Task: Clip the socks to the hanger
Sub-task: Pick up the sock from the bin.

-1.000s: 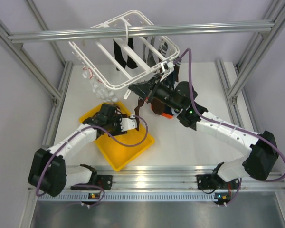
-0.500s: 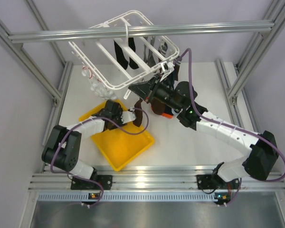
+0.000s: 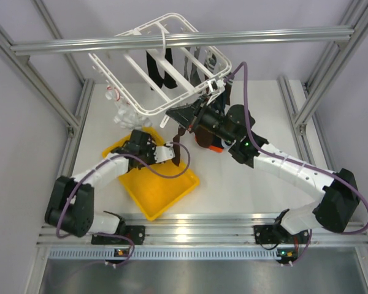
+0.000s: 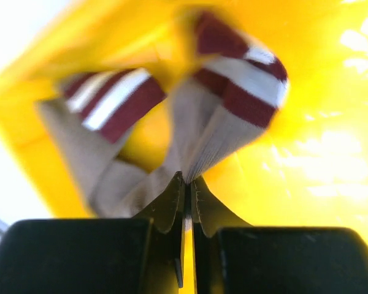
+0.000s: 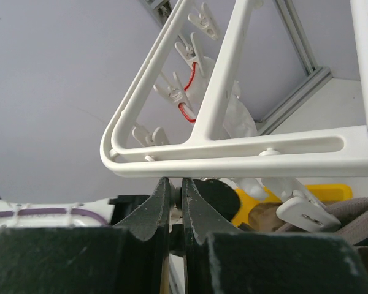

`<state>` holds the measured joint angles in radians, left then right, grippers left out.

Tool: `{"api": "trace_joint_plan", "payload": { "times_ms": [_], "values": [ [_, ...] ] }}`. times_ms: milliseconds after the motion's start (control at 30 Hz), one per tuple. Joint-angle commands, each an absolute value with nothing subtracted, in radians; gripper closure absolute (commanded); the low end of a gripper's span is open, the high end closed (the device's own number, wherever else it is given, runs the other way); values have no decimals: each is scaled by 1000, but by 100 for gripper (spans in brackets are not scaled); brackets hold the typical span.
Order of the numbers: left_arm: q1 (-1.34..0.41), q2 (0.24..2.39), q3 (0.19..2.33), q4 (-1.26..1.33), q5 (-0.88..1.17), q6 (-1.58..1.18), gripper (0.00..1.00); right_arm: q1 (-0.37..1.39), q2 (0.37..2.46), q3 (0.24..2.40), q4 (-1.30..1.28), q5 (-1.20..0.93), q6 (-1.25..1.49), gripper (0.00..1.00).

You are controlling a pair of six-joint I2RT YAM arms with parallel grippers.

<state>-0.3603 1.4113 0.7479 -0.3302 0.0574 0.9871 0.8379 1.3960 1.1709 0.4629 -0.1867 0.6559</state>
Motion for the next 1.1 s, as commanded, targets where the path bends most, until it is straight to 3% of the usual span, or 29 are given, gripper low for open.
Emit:
{"api": "trace_joint_plan", "payload": {
  "times_ms": [0, 133, 267, 667, 867, 1067],
  "values": [
    [-357, 1237, 795, -518, 216, 1089, 97, 796, 1382, 1183, 508, -126, 643, 100],
    [-368, 1086, 740, -676, 264, 1218, 98, 796, 1388, 1184, 514, -132, 646, 100],
    [-419, 1081, 684, -709, 170, 1250, 99, 796, 1390, 1189, 515, -132, 647, 100],
    [-428, 1226, 906, -514, 201, 798, 98, 798, 1388, 1192, 506, -130, 640, 100],
    [-428, 1221, 868, -514, 172, 824, 98, 796, 1382, 1181, 508, -130, 637, 100],
    [-437, 1169, 646, -534, 176, 1049, 84, 793, 1374, 1167, 511, -127, 638, 100]
  ]
}}
